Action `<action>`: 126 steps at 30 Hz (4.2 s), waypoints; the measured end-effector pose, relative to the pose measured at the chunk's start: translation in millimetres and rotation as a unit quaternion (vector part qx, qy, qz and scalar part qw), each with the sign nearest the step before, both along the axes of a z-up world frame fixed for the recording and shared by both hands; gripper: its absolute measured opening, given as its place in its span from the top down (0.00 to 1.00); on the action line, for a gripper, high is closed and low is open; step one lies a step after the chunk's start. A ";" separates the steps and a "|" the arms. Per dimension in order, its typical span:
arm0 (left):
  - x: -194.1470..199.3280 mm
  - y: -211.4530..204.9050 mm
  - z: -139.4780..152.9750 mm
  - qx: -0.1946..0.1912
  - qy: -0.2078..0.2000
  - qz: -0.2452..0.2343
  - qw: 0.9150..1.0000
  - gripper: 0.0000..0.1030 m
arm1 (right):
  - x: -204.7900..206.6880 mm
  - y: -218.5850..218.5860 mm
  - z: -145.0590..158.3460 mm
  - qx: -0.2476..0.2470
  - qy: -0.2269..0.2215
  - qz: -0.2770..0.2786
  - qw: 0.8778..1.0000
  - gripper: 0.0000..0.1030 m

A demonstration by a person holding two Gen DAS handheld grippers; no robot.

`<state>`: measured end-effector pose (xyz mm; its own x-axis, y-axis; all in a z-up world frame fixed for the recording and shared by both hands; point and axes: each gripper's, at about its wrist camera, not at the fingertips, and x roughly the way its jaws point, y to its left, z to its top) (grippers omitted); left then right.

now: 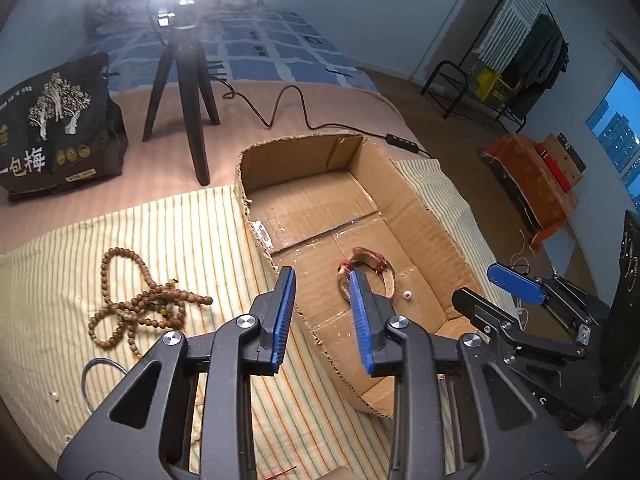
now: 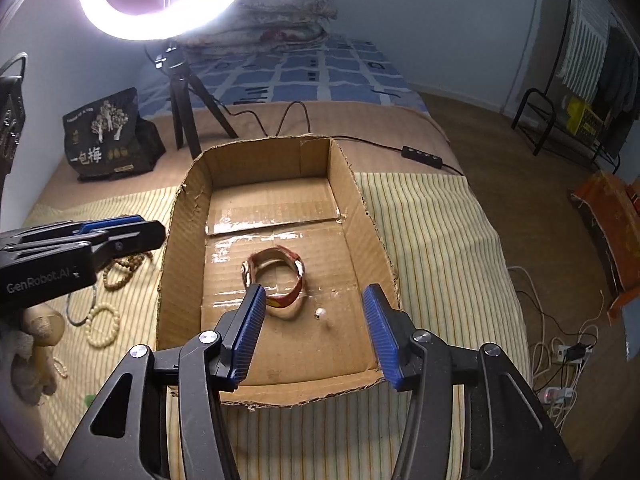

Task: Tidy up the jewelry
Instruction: 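Open left tool to drop the watch while right tool releases the earring, then move left tool to the blue bangle while right tool approaches the cream bracelet, then close left tool on the blue bangle while right tool grips the cream bracelet, then lift and carry the bangle and bead bracelet over the cardboard box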

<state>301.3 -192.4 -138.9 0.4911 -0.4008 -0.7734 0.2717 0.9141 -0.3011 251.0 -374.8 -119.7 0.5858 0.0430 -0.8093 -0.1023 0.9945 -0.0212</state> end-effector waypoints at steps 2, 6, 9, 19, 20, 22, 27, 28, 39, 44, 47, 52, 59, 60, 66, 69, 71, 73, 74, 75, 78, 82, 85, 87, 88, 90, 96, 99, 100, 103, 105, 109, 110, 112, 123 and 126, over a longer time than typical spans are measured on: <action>-1.6 4.0 3.3 0.001 -0.005 0.002 1.000 0.74 | -0.4 0.6 0.9 0.000 -0.002 0.000 1.000 0.52; -6.4 11.4 10.6 0.010 -0.016 0.004 1.000 0.74 | -3.3 4.3 5.6 -0.003 -0.010 0.003 1.000 0.52; -12.1 21.6 17.8 0.017 -0.028 0.008 0.999 0.74 | -5.4 8.3 9.5 -0.002 -0.018 0.008 1.000 0.52; -33.2 85.2 40.9 0.045 -0.059 0.027 0.997 0.65 | -13.4 40.1 20.4 0.003 -0.039 0.050 0.998 0.42; -35.8 93.4 42.5 0.048 -0.061 0.030 0.997 0.61 | -14.2 43.9 21.0 0.004 -0.040 0.055 0.998 0.41; -40.9 109.5 43.9 0.051 -0.061 0.038 0.996 0.61 | -16.4 53.0 21.9 0.009 -0.041 0.066 0.997 0.41; -52.5 147.0 39.5 0.062 -0.051 0.052 0.995 0.61 | -20.7 79.0 22.2 0.012 -0.044 0.096 0.994 0.35; -55.4 153.4 37.5 0.067 -0.049 0.053 0.995 0.61 | -21.8 87.0 21.4 0.012 -0.044 0.106 0.993 0.35; -73.5 200.8 -11.5 0.080 0.016 0.064 0.995 0.61 | -33.7 149.9 -14.0 0.011 0.007 0.169 0.985 0.35; -74.5 203.2 -33.5 0.086 0.040 0.065 0.993 0.57 | -33.5 167.0 -43.9 0.002 0.051 0.177 0.983 0.35; -71.8 203.5 -43.8 0.078 0.054 0.062 0.994 0.57 | -34.1 172.8 -57.8 -0.009 0.068 0.183 0.981 0.35; -64.9 201.6 -56.7 0.082 0.070 0.067 0.992 0.55 | -33.4 177.3 -71.7 -0.015 0.086 0.186 0.979 0.35; -58.0 194.0 -69.0 0.079 0.087 0.056 0.991 0.55 | -25.7 178.4 -80.2 -0.002 0.104 0.177 0.979 0.35; -57.7 192.5 -70.5 0.082 0.090 0.054 0.991 0.55 | -26.0 179.8 -80.2 0.000 0.104 0.182 0.978 0.35; -56.8 189.7 -74.3 0.080 0.098 0.050 0.991 0.55 | -22.7 184.0 -88.5 0.002 0.113 0.175 0.978 0.35; -57.6 188.9 -73.8 0.079 0.096 0.049 0.991 0.46 | -18.4 183.0 -93.1 0.002 0.116 0.166 0.979 0.35; -58.2 188.3 -73.3 0.080 0.093 0.047 0.991 0.42 | -18.1 183.7 -93.2 -0.004 0.114 0.161 0.980 0.35; -57.5 186.9 -74.0 0.081 0.094 0.044 0.991 0.42 | -17.0 186.5 -92.8 -0.021 0.106 0.158 0.981 0.35; -57.4 186.7 -74.1 0.081 0.094 0.044 0.991 0.42 | -17.0 187.1 -92.9 -0.025 0.104 0.159 0.981 0.35; -57.4 186.4 -74.4 0.081 0.095 0.044 0.991 0.42 | -16.5 187.8 -94.0 -0.027 0.106 0.159 0.981 0.35; -57.4 185.7 -74.8 0.081 0.095 0.041 0.991 0.42 | -13.6 187.2 -97.0 -0.012 0.113 0.153 0.982 0.35; -58.4 184.7 -75.4 0.085 0.093 0.035 0.991 0.42 | -12.9 190.3 -99.8 -0.015 0.112 0.155 0.981 0.35; -59.0 181.5 -77.6 0.086 0.094 0.029 0.991 0.42 | -14.2 187.9 -99.5 -0.016 0.112 0.151 0.982 0.46; -59.4 176.3 -81.0 0.091 0.098 0.020 0.991 0.42 | -14.7 185.2 -98.7 -0.015 0.113 0.149 0.982 0.60; -59.8 173.6 -82.1 0.094 0.099 0.016 0.991 0.42 | -15.2 183.4 -98.3 -0.016 0.114 0.148 0.982 0.63; -60.3 165.6 -84.2 0.102 0.100 0.005 0.990 0.38 | -15.8 179.8 -97.9 -0.016 0.117 0.145 0.982 0.73; -56.5 146.7 -90.1 0.129 0.099 -0.004 0.987 0.28 | -22.2 174.3 -96.6 -0.020 0.120 0.146 0.982 0.82; -51.1 143.1 -93.4 0.140 0.098 0.005 0.985 0.28 | -23.5 172.7 -96.5 -0.019 0.122 0.148 0.981 0.83; -49.1 141.9 -95.0 0.143 0.099 0.008 0.985 0.28 | -23.8 171.7 -96.5 -0.016 0.123 0.148 0.981 0.83; -44.2 141.7 -97.5 0.143 0.097 0.019 0.985 0.28 | -23.2 168.5 -97.1 -0.007 0.127 0.148 0.981 0.83; -41.7 142.2 -99.1 0.142 0.098 0.025 0.985 0.28 | -21.6 166.8 -97.5 -0.002 0.128 0.148 0.981 0.83; -35.2 139.7 -102.2 0.140 0.098 0.034 0.985 0.29 | -18.4 165.0 -98.1 0.013 0.132 0.149 0.980 0.89; -34.8 139.7 -102.4 0.139 0.097 0.034 0.985 0.29 | -18.1 164.9 -97.5 0.015 0.131 0.148 0.980 0.91; -34.4 140.0 -101.8 0.140 0.095 0.034 0.985 0.29 | -18.5 164.8 -95.7 0.016 0.129 0.151 0.980 0.94; -39.3 162.7 -74.5 0.122 0.063 0.063 0.989 0.29 | -25.5 173.2 -73.3 0.029 0.092 0.162 0.982 0.94; -41.3 167.8 -62.5 0.112 0.051 0.070 0.990 0.29 | -26.6 172.4 -63.2 0.034 0.079 0.162 0.983 0.94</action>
